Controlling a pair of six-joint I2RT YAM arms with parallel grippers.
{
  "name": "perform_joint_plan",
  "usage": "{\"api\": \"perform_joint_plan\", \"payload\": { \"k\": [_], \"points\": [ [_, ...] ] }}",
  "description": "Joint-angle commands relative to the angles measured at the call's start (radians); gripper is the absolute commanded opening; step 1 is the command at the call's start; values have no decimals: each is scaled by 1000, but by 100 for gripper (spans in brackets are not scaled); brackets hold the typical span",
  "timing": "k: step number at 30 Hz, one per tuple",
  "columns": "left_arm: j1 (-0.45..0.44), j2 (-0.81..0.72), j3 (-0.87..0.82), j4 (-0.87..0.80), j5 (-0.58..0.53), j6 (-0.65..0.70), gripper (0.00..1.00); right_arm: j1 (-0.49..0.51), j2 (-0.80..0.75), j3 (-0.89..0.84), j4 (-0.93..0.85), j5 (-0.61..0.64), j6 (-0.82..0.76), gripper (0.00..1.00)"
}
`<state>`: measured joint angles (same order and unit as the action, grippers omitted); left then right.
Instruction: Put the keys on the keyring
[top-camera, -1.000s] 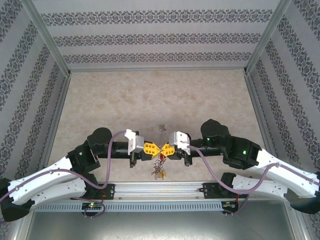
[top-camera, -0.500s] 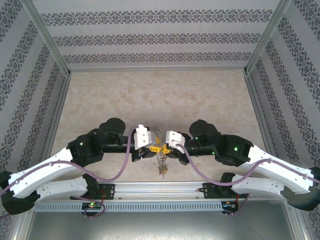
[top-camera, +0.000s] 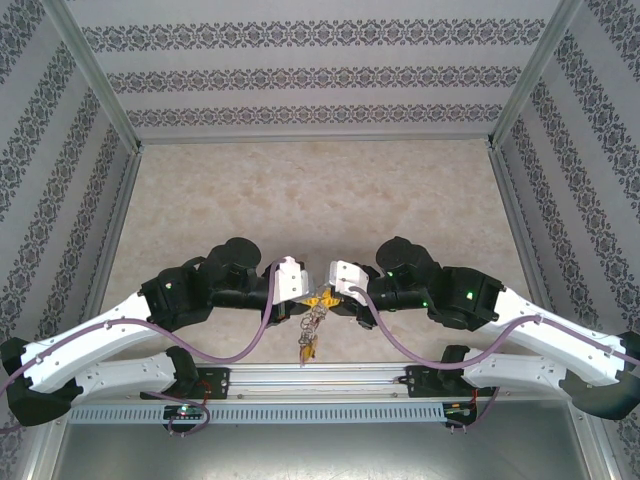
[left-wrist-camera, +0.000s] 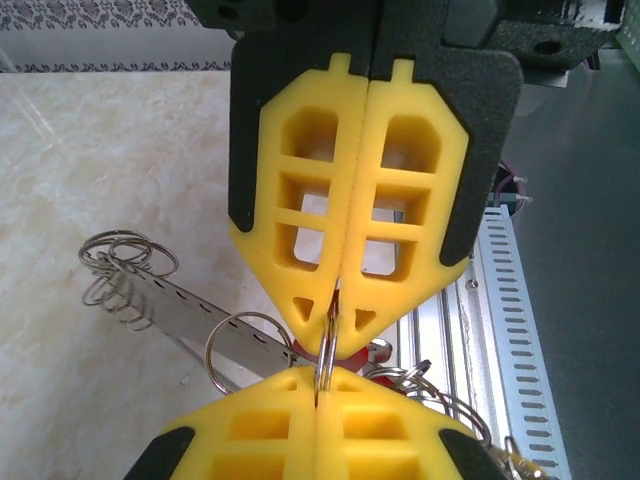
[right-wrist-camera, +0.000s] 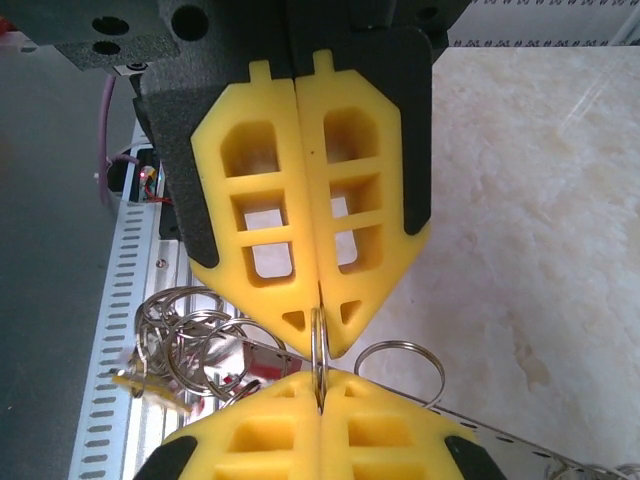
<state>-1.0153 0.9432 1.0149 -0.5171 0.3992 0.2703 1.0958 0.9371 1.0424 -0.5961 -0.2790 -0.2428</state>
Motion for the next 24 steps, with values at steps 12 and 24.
{"api": "perform_joint_plan", "payload": {
  "k": [12, 24],
  "points": [
    [-9, -179, -201, 475, 162, -207, 0, 8, -56, -45, 154, -148, 13, 16],
    [1, -200, -257, 629, 225, -287, 0, 9, -83, -67, 198, -150, 17, 24]
  ]
}}
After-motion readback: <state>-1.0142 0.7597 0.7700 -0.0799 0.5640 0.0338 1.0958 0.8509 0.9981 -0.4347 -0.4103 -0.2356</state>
